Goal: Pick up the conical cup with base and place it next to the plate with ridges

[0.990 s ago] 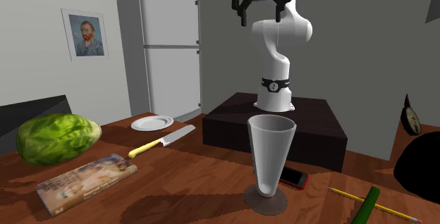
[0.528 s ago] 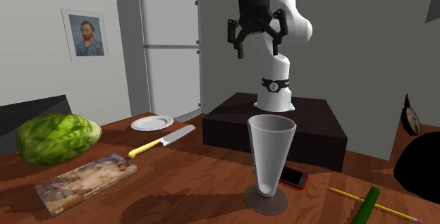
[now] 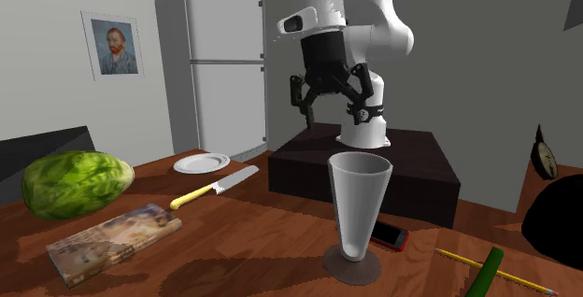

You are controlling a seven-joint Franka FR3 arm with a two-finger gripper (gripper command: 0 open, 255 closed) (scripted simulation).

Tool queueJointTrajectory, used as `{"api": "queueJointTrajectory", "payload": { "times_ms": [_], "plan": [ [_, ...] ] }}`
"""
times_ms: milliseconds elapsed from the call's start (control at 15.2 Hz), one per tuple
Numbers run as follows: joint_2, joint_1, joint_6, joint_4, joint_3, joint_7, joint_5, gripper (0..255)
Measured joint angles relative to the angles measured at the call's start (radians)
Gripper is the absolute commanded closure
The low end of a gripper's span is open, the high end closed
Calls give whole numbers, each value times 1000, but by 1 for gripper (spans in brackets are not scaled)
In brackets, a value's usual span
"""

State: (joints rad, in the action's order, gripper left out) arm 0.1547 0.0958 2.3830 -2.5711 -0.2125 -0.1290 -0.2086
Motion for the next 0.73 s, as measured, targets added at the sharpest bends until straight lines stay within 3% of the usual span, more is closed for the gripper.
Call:
{"api": "queueJointTrajectory", "payload": {
  "times_ms": [264,726],
  "plan": [
    [-142,18,91,37,-10,-90,-111,0],
    [-244,29,187,33,9,-156,-205,0]
  ]
}}
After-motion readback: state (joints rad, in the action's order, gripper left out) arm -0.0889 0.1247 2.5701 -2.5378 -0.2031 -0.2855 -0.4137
